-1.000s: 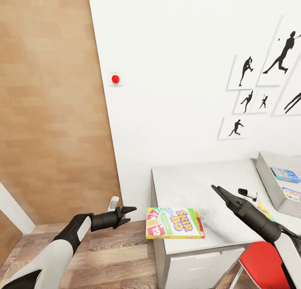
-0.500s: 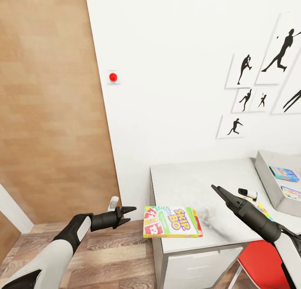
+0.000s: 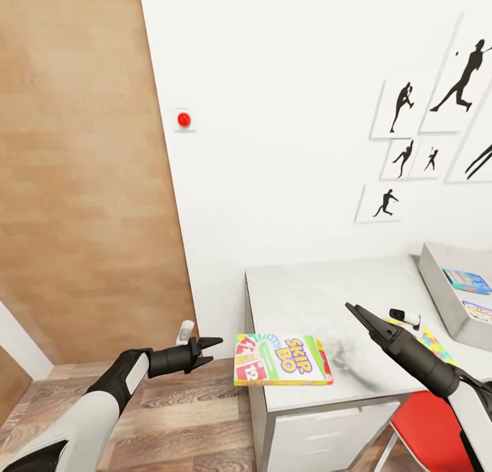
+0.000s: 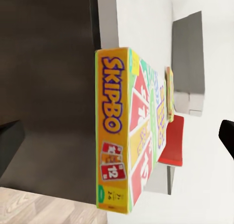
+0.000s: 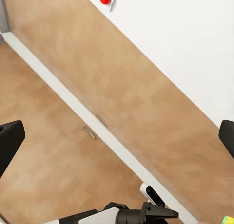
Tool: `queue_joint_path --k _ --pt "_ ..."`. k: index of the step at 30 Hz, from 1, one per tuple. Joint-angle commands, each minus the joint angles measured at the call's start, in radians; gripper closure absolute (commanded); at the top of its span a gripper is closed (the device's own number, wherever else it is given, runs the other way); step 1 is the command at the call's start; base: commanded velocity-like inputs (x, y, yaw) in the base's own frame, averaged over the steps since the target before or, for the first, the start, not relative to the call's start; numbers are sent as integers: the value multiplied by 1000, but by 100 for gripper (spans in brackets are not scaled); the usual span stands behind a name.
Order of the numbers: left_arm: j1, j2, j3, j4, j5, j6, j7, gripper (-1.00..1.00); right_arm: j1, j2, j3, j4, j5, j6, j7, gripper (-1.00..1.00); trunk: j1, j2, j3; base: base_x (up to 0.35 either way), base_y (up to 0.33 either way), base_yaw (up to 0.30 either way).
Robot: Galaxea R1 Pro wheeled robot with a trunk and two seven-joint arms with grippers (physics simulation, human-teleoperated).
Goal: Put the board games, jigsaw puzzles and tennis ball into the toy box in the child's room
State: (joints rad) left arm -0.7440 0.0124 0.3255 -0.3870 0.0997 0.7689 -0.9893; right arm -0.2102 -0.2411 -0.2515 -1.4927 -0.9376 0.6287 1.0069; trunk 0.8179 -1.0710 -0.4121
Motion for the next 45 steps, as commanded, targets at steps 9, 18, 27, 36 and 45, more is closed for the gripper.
queue_joint_path --k 9,18,27,36,45 --pt "0 0 3 0 2 4 -2 -100 0 0 0 0 -2 5 3 -100 19 -36 -17 0 0 0" --pt "0 0 3 0 2 4 -2 -100 0 1 -1 -8 -6 7 26 -100 19 -36 -17 0 -1 0" --pt "0 0 3 0 2 4 -1 -100 0 0 -1 -9 -2 6 76 -100 19 -36 -17 0 -113 0" --pt "0 0 3 0 2 3 -2 -100 0 1 -2 -9 -1 5 78 -100 19 -36 -17 -17 -118 0" --pt "0 0 3 0 2 1 -2 -100 0 0 -2 -6 -1 5 78 -100 19 -36 -17 -26 -73 0"
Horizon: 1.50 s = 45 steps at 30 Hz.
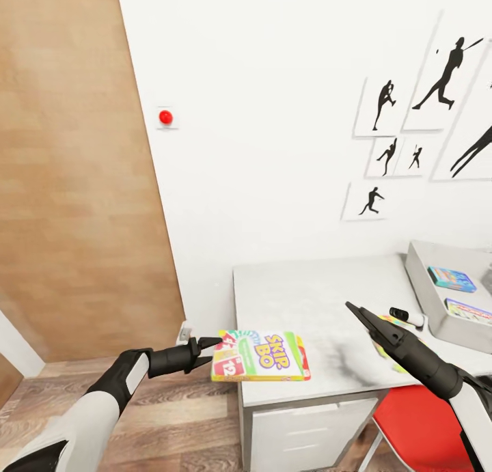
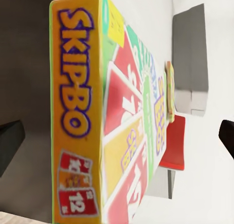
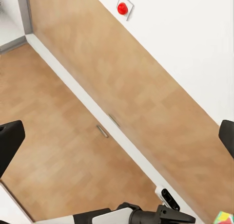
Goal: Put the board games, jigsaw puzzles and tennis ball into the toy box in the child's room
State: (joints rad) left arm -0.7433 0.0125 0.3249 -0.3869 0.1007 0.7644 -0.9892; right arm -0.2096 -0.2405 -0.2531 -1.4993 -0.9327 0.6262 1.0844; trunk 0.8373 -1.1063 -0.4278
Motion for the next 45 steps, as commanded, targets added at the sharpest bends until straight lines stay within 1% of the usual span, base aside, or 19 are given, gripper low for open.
queue_joint_path --k 1,29,30,34,38,41,45 --pt "-1 0 3 0 1 6 -2 -100 0 0 0 0 -6 7 0 -100 0 -1 -1 -38 -82 0" --pt "-1 1 3 0 1 8 -3 -100 -1 0 0 2 -5 7 -1 -100 0 -1 -1 -14 -28 0" --pt "-1 1 3 0 1 8 -4 100 -1 0 0 3 -5 7 -1 -100 0 -1 -1 0 0 0" --pt "0 1 4 0 1 5 -6 100 -1 0 0 4 -5 7 -1 -100 0 -1 -1 0 0 0" --pt "1 3 14 -1 27 1 -26 100 -1 0 0 5 -5 7 -1 -100 0 -1 -1 0 0 0" --pt "1 4 17 -1 34 1 -35 100 -1 0 -1 5 -5 7 -1 -100 -12 20 8 0 0 0" --pt "1 5 17 -3 35 1 -38 100 -1 0 -1 5 -5 7 -1 -100 -27 48 21 0 0 0"
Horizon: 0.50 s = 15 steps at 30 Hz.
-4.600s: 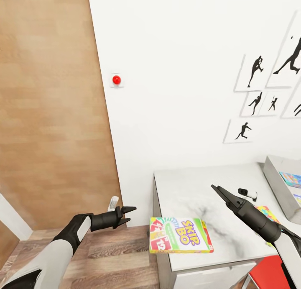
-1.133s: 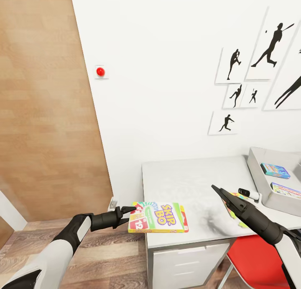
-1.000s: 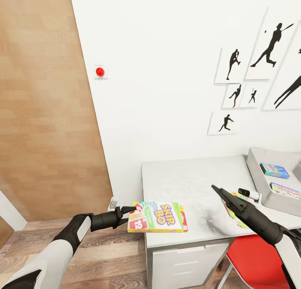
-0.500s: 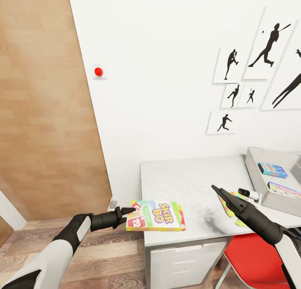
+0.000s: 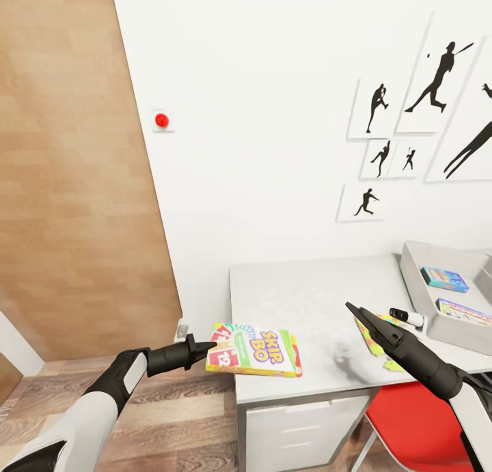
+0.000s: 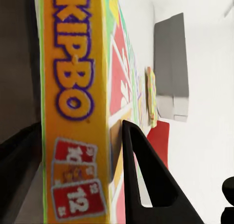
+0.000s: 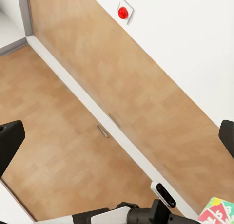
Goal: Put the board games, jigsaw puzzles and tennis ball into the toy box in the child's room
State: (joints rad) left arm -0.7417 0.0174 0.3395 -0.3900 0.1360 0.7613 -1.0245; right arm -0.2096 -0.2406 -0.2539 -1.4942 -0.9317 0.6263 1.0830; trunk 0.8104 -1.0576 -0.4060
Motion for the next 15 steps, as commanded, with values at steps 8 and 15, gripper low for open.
queue_joint_path --k 8,15 --pt "-1 4 4 -5 -1 17 -18 100 -1 0 -1 1 -6 7 0 -100 -12 21 8 0 0 0" --pt "-1 16 -5 -117 -2 130 -96 100 -1 -2 -1 2 -6 7 1 -100 -27 49 21 0 0 0"
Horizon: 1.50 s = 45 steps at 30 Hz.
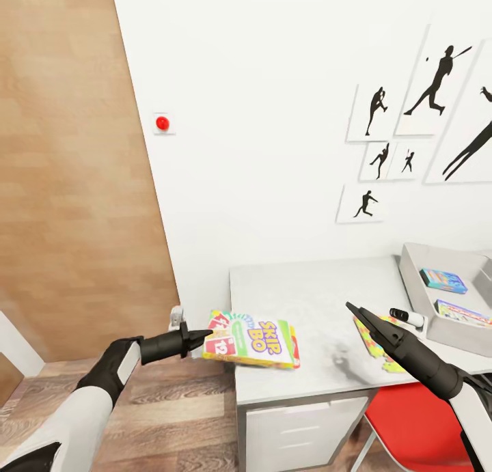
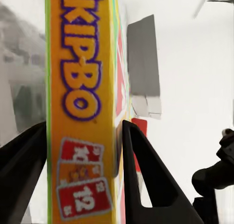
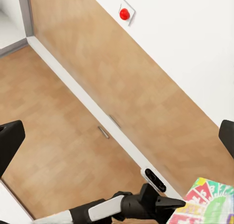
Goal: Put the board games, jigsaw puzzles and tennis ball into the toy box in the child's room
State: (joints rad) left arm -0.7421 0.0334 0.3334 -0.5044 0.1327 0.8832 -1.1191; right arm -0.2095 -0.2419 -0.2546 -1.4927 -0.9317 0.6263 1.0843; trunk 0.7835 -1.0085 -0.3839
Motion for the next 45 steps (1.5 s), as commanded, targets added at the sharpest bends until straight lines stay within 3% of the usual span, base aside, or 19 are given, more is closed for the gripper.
queue_joint_path --k 1,3,5,8,9,12,14,18,41,45 --pt "0 2 -1 -41 1 34 -4 100 -1 0 0 0 -6 7 0 -100 -4 7 2 0 0 0" --pt "3 15 -4 -111 0 76 -14 100 -1 0 0 1 -6 6 -6 -100 -12 21 8 0 0 0" --pt "4 48 -11 -160 -1 102 -45 100 0 0 0 1 -6 6 -8 -100 -19 35 15 0 0 0" --pt "4 115 -34 -179 -2 113 -144 100 0 0 0 2 -5 5 -8 -100 -31 56 24 0 0 0" --pt "4 148 -53 -182 -3 114 -196 100 0 0 -1 2 -5 5 -9 -100 -35 63 27 0 0 0" --pt "4 212 -94 -185 -5 115 -292 100 -1 0 -1 3 -6 5 -6 -100 -46 84 36 0 0 0" --pt "4 259 -107 -187 -5 115 -340 100 -1 0 -1 3 -7 4 -8 -100 -54 98 43 0 0 0" --pt "4 326 -114 -187 -4 115 -368 100 -1 1 0 4 -6 3 -10 -100 -69 126 55 0 0 0" --pt "4 328 -116 -188 -4 114 -404 100 -1 0 -2 9 -8 5 -5 -100 -157 287 148 -48 0 -154" --pt "4 328 -116 -187 -4 112 -404 100 4 1 -33 4 -12 13 -2 -100 -173 315 165 -19 0 -210"
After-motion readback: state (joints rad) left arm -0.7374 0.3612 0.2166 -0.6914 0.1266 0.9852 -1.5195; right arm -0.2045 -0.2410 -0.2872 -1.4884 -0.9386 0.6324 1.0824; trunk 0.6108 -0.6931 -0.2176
